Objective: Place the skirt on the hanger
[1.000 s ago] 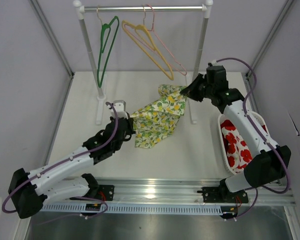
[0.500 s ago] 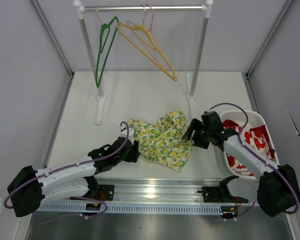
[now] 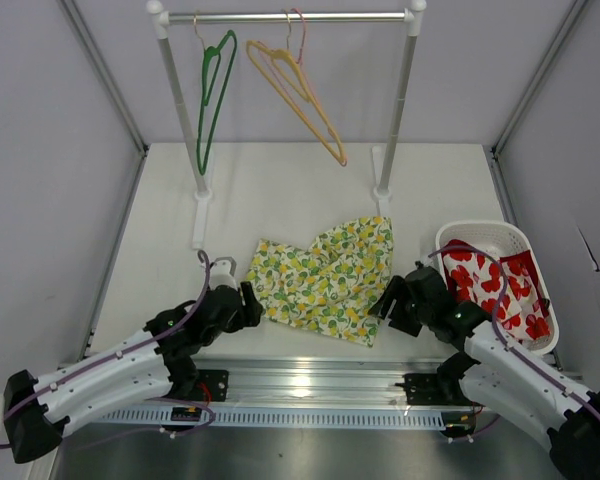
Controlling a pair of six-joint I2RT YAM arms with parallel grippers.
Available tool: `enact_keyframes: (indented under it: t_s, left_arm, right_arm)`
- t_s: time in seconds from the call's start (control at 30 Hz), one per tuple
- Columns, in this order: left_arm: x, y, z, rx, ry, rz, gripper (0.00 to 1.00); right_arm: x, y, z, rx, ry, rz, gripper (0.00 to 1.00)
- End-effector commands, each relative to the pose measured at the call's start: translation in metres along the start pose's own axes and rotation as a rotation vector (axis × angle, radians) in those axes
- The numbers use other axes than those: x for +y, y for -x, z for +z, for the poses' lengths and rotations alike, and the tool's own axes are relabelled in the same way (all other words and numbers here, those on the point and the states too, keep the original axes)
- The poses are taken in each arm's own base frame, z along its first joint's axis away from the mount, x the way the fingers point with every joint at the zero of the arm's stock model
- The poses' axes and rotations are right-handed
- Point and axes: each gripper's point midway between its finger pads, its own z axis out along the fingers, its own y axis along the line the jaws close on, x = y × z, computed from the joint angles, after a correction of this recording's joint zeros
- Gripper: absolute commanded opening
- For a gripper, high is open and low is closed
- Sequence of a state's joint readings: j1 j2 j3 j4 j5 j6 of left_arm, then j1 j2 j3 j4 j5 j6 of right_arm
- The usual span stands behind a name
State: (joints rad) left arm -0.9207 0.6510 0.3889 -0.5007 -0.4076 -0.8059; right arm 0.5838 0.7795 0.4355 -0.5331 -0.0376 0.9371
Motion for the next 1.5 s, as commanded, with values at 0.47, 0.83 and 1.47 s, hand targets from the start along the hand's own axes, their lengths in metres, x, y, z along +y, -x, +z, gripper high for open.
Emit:
enact_keyframes:
  t_s: [0.47, 0.83, 1.47]
  left_arm:
    - [0.047, -0.004, 0.039, -0.033, 0.09, -0.23, 0.73]
    - [0.032, -0.023, 0.061, 0.049, -0.008, -0.27, 0.56]
    - [-0.038, 0.144, -0.039, -0.234, -0.147, -0.17, 0.0]
  right_arm:
    - [-0.034, -0.052, 0.043, 0.069, -0.097, 0.04, 0.61]
    - [-0.042, -0.036, 0.031, 0.011, -0.122, 0.035, 0.2]
    - [0.122, 0.098, -0.083, -0.243, 0.146, -0.227, 0.0]
